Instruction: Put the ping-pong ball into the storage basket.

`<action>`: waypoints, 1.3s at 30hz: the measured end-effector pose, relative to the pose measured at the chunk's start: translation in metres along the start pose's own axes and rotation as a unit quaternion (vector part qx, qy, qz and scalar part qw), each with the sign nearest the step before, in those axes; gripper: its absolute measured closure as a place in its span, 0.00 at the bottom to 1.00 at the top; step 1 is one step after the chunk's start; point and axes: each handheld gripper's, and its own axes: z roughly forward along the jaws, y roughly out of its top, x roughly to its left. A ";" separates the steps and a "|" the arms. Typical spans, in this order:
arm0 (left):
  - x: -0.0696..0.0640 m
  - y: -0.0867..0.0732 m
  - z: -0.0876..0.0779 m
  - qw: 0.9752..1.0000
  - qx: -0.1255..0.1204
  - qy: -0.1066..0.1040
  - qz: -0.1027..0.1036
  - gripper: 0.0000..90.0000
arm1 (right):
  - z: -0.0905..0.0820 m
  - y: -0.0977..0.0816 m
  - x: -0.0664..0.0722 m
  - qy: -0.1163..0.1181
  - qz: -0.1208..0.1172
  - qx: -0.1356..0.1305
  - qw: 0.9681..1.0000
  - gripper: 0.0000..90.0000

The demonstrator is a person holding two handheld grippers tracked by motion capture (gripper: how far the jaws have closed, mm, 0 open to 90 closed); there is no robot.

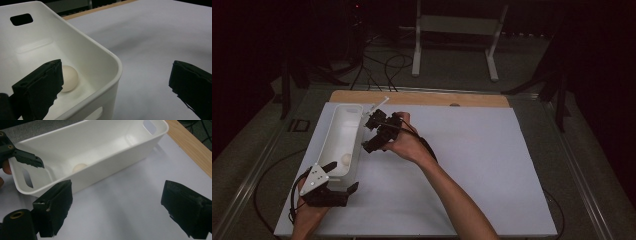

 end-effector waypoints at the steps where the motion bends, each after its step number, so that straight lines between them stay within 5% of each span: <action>1: 0.000 0.000 0.000 1.000 0.000 0.000 0.000 0.00 | -0.001 -0.002 -0.001 0.000 0.000 -0.001 1.000 0.11; 39: 0.000 0.000 0.001 1.000 -0.001 0.001 -0.001 0.00 | -0.043 -0.109 -0.038 -0.037 0.063 -0.001 0.997 0.11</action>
